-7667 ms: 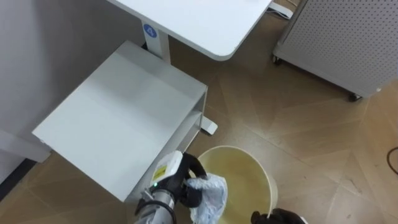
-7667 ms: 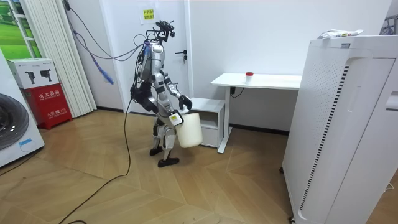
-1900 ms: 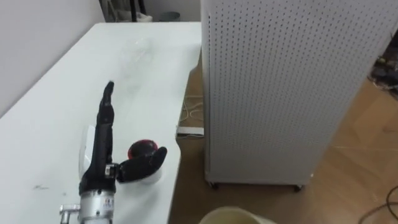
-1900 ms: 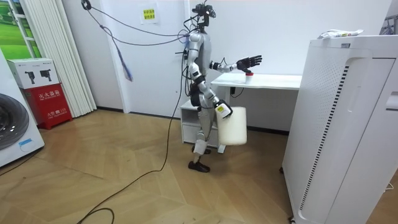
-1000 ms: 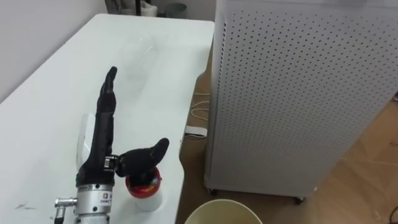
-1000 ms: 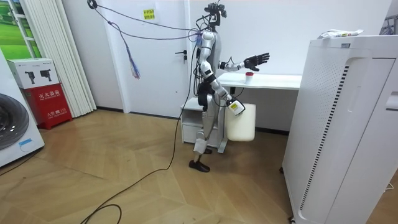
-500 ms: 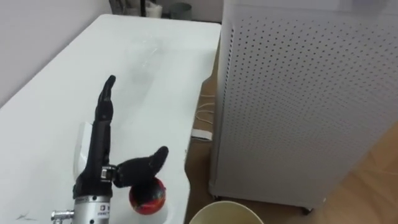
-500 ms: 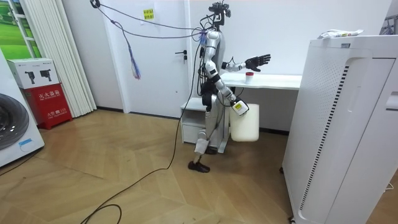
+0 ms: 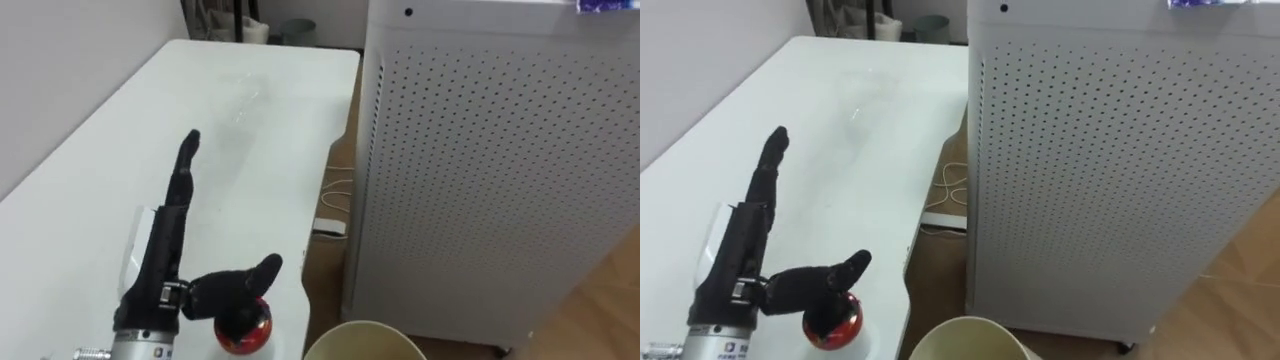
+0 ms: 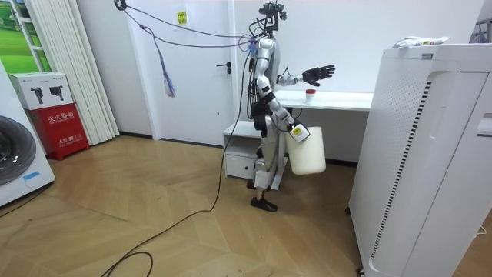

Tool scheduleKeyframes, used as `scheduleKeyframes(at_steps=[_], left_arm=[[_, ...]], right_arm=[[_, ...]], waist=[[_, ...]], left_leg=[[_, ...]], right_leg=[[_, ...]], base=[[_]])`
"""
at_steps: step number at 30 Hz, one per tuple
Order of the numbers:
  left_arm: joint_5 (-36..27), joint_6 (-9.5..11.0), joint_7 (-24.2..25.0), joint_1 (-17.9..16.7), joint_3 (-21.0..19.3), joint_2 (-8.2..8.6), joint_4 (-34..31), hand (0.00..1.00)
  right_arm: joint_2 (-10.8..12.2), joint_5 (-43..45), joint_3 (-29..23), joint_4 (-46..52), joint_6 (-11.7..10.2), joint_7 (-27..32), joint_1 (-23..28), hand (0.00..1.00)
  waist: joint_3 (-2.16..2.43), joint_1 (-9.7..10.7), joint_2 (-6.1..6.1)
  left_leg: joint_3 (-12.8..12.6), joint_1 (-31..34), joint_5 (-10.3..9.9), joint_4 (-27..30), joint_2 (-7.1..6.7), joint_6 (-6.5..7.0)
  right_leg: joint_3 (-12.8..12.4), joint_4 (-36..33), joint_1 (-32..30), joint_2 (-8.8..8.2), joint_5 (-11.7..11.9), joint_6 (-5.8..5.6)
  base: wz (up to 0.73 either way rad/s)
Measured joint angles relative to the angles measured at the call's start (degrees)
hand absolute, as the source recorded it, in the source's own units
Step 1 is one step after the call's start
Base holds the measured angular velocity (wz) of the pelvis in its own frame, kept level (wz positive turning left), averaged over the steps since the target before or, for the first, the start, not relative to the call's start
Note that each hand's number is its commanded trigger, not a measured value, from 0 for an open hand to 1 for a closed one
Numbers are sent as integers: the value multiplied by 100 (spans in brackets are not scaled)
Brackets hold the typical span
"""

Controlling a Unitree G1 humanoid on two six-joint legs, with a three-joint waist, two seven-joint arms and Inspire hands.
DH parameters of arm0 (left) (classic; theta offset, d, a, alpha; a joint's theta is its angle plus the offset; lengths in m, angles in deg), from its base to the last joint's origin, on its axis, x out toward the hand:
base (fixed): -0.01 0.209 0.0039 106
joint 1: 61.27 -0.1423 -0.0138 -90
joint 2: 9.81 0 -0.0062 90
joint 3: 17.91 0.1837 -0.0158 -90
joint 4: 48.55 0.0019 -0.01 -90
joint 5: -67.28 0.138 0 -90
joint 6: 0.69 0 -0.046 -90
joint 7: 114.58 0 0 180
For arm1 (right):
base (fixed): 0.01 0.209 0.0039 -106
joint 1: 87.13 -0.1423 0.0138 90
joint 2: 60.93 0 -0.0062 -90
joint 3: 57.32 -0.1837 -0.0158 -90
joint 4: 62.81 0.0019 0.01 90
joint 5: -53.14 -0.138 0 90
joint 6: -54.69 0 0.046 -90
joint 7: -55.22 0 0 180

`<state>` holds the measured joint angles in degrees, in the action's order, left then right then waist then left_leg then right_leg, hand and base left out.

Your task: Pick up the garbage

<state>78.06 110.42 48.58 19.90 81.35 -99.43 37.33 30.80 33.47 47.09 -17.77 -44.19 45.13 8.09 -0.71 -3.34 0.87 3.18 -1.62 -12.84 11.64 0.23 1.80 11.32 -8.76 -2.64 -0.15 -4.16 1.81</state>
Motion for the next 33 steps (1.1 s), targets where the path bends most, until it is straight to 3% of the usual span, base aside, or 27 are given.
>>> scheduleKeyframes(at_steps=[9, 18, 25, 28, 33], left_arm=[[-779, 5, 405, -37, -9, 25, 4, 0], [-895, -27, 537, -39, -22, 64, 85, 0], [-998, -27, 1021, -37, -10, 60, 80, 0], [-1019, -54, 1147, -35, -16, 61, 78, 0], [-1125, -118, 1323, -38, 0, 58, 32, 0]], right_arm=[[6, -16, 1, -162, 11, -172, 9, 100], [13, -14, -13, -630, -115, -301, -98, 100], [-20, -8, -3, -900, -123, -369, -149, 100], [-36, -10, -5, -928, -119, -369, -149, 100], [-57, -3, -7, -915, -107, -337, -166, 100]], waist=[[12, 20, -104], [-18, -3, -140], [-24, 122, -174], [-23, 140, -162], [10, 145, -71]], left_leg=[[178, 17, 4, 119, -103, 6], [348, 192, 31, 221, -90, -35], [289, 358, 36, 380, -76, -53], [-24, 416, 30, 416, -19, -60], [-6, 453, 29, 395, -9, -63]], right_leg=[[141, -625, -153, -177, -363, -9], [408, -604, -164, -178, -407, 31], [755, -615, -106, -273, -495, 46], [811, -576, -84, -268, -495, 46], [854, -487, -70, -244, -482, 39]], base=[[14], [15], [30], [13], [6]])
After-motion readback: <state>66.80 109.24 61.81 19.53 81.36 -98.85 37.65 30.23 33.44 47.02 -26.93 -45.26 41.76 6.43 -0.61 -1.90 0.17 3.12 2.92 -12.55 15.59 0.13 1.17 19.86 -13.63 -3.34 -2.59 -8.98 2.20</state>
